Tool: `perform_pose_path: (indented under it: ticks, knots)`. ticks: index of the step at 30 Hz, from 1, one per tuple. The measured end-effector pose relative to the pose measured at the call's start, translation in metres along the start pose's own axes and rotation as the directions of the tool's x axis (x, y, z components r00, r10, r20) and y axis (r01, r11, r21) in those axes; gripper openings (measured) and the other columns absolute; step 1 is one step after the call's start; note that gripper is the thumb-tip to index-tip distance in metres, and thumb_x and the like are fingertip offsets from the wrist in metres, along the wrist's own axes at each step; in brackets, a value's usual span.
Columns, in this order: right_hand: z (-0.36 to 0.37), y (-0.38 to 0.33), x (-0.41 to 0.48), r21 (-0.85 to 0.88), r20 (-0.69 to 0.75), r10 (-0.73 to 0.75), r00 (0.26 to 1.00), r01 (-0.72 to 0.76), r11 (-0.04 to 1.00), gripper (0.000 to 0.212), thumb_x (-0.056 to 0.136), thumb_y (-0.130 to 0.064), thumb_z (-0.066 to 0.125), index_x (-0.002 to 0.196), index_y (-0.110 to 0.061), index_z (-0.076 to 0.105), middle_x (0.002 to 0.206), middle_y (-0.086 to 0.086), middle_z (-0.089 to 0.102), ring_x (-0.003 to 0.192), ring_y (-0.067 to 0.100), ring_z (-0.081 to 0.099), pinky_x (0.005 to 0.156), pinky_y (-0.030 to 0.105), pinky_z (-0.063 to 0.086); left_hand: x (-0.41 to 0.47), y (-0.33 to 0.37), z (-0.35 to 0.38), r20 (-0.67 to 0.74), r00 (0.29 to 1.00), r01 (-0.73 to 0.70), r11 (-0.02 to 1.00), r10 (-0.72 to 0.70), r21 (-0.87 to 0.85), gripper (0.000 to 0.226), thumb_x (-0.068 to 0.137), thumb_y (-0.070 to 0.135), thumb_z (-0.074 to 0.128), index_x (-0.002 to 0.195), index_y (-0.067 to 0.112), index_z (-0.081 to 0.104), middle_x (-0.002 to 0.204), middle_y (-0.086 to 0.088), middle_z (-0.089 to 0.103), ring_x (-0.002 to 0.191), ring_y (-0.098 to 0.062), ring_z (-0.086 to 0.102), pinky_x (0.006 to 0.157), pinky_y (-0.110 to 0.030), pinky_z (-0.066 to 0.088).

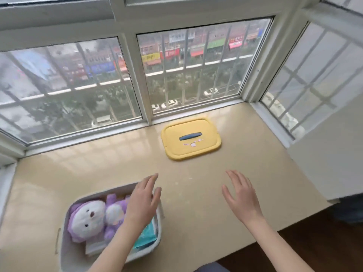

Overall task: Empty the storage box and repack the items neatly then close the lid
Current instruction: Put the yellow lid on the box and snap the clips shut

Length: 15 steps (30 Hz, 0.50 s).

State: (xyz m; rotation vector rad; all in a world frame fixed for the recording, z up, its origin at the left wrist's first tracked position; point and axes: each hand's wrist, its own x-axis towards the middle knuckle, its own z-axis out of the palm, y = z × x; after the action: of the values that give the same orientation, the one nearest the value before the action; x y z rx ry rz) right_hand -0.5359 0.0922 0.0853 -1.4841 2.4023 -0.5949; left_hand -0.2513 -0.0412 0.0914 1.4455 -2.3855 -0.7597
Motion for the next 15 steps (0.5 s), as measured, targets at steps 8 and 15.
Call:
perform_pose_path:
  ticks: [8, 15]
  knots:
    - [0.011, 0.089, 0.16, 0.071, 0.112, 0.042, 0.993, -0.05, 0.996, 0.054, 0.094, -0.028, 0.061, 0.144, -0.015, 0.046, 0.148, 0.012, 0.044, 0.139, 0.029, 0.036, 0.112, 0.042, 0.035, 0.134, 0.033, 0.075, -0.016, 0.983, 0.18, 0.983, -0.18, -0.04, 0.052, 0.097, 0.041, 0.041, 0.142, 0.015, 0.047, 0.139, -0.001, 0.051, 0.127, -0.02, 0.047, 0.101, -0.031, 0.038]
    - [0.098, 0.141, 0.285, 0.157, 0.19, 0.091, 0.977, -0.122, 0.98, 0.057, 0.092, -0.026, 0.064, 0.145, -0.018, 0.043, 0.141, 0.006, 0.046, 0.13, 0.026, 0.042, 0.102, 0.032, 0.036, 0.245, -0.014, 0.149, -0.021, 0.934, 0.351, 0.928, -0.356, -0.122, 0.048, 0.098, 0.023, 0.054, 0.144, 0.016, 0.042, 0.142, 0.0, 0.044, 0.13, -0.018, 0.045, 0.102, -0.029, 0.038]
